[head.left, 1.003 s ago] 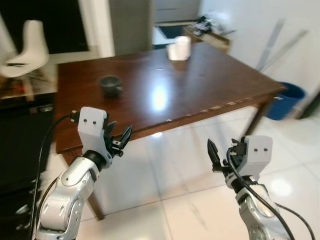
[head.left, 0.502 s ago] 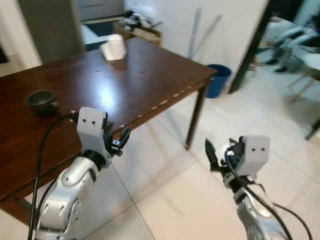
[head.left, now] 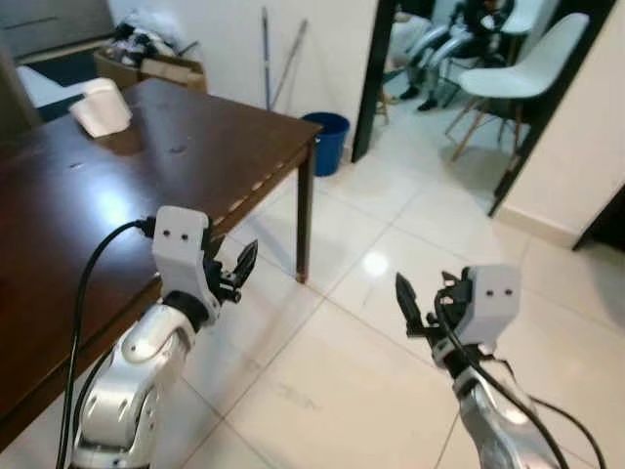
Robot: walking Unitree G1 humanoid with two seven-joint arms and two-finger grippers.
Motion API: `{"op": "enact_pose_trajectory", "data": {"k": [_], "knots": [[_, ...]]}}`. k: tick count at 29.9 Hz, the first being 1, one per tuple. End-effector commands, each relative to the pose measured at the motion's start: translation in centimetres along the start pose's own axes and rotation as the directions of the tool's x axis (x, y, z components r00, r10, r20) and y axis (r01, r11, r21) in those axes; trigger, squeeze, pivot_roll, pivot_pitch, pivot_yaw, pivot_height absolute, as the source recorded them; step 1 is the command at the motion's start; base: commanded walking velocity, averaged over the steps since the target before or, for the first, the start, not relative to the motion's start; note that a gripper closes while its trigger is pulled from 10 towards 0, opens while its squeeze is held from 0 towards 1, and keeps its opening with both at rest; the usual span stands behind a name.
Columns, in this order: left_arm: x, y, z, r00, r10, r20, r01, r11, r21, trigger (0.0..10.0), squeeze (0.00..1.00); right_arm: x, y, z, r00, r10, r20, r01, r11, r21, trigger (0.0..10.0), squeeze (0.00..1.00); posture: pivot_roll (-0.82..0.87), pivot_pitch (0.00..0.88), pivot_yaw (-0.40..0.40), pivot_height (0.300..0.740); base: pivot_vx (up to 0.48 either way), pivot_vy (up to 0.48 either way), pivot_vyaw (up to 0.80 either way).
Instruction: Setting the table
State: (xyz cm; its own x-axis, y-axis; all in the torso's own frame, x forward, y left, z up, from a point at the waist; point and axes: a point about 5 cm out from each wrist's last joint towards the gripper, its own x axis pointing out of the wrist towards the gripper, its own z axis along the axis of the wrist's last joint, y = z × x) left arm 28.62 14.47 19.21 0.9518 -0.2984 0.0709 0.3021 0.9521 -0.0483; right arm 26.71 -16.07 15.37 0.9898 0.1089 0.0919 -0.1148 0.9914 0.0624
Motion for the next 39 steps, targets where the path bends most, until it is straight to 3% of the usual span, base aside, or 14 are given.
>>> {"op": "enact_pose_trajectory", "data": {"k": [1, 39], "knots": [[0.04, 0.04, -0.17, 1.0, 0.001, -0.006, -0.001, 1.0, 0.004, 10.0, 0.0, -0.13, -0.23, -0.17, 1.0, -0.008, -0.011, 0.008, 1.0, -0.001, 10.0, 0.0, -0.1, 0.0, 0.075, 0.74, 0.0, 0.0, -0.8], [0.58, -0.07, -0.15, 1.0, 0.005, 0.009, -0.005, 1.0, 0.0, 10.0, 0.0, 0.42, -0.26, -0.11, 1.0, 0.003, -0.005, -0.003, 1.0, -0.01, 10.0, 0.0, -0.09, 0.0, 0.07, 0.74, 0.0, 0.0, -0.8]]}}
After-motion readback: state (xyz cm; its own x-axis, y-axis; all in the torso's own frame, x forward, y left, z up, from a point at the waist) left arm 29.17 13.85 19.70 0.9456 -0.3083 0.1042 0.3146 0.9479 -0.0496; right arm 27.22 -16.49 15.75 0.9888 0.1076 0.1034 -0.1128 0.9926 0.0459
